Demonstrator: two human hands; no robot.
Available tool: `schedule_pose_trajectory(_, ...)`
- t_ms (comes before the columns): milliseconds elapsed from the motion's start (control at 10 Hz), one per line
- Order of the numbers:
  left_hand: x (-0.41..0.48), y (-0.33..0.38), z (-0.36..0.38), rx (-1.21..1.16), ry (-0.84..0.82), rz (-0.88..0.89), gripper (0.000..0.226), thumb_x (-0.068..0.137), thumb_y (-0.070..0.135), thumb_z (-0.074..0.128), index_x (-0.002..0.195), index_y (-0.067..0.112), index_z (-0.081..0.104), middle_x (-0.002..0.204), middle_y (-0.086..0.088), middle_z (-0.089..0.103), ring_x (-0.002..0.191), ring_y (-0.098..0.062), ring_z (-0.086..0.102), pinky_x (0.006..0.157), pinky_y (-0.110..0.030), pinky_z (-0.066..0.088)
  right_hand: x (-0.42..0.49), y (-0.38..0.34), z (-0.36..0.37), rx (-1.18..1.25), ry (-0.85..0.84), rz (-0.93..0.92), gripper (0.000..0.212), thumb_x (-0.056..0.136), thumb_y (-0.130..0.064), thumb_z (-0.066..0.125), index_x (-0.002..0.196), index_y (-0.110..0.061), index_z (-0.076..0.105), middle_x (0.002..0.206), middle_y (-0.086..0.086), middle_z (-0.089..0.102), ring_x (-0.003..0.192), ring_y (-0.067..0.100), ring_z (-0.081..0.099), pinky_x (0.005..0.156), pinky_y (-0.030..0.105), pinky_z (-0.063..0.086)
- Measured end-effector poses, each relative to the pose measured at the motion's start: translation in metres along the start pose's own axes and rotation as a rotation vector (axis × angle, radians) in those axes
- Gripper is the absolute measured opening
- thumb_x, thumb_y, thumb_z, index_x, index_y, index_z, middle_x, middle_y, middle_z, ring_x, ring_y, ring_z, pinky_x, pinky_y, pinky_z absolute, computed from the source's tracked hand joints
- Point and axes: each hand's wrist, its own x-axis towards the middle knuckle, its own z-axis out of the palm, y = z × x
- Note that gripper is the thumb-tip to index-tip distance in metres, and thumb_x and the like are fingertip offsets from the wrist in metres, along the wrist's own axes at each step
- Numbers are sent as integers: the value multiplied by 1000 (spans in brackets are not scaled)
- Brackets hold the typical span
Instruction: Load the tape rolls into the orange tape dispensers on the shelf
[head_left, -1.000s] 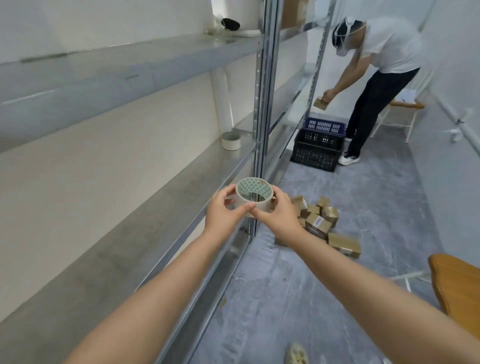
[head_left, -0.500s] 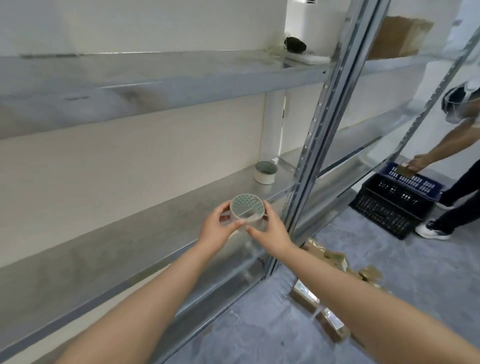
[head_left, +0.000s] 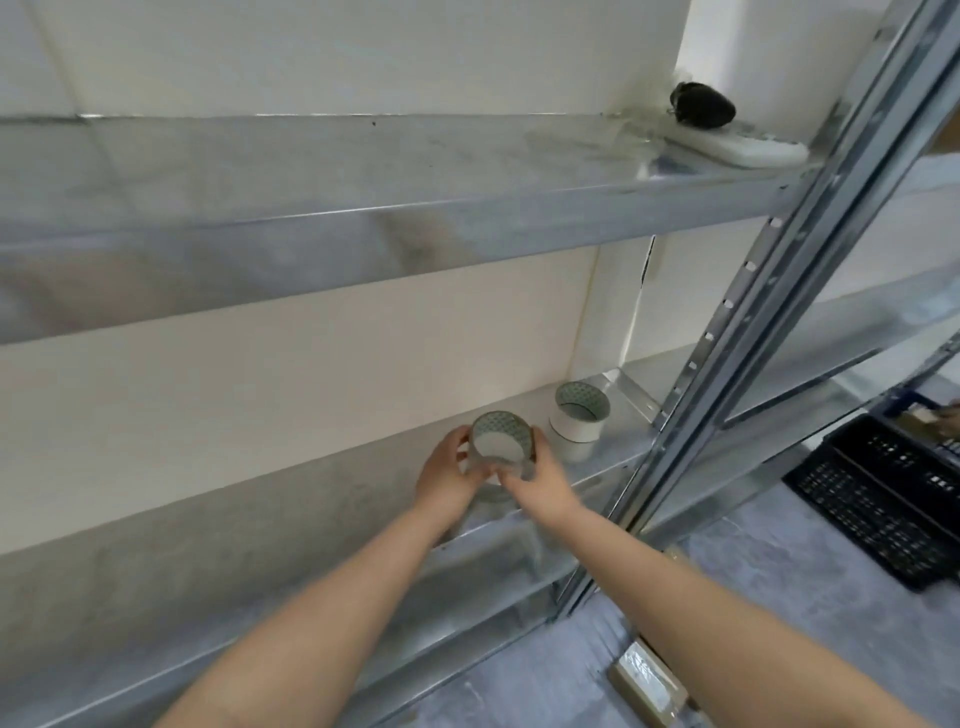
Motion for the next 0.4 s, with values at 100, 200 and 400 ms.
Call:
schedule_pose_trajectory(100, 8, 1, 12, 23, 34, -1, 49, 78, 19, 67, 124, 18, 51, 125, -4, 61, 111, -22, 59, 94, -44, 50, 15, 8, -4, -15, -53, 30, 69, 82, -7, 63, 139, 0, 25, 133, 18, 50, 124, 29, 48, 106, 43, 39)
schedule_pose_trajectory(200, 7, -3, 22, 33, 81, -34, 44, 81, 15, 61, 123, 19, 51, 124, -8, 63, 109, -25, 62, 94, -44, 50, 23, 14, -10, -49, -129, 46, 70, 85, -4, 58, 143, -1, 19, 138, 18, 46, 127, 29, 46, 108, 43, 37)
schedule_pose_trajectory(400, 4, -6, 37, 156, 203, -133, 59, 88, 19, 57, 142, 13, 33, 142, -12, 48, 127, -29, 50, 104, -38, 42, 32, 18, -20, -118, -257, 21, 79, 88, -6, 51, 148, -13, 0, 150, 9, 33, 134, 24, 38, 105, 26, 32)
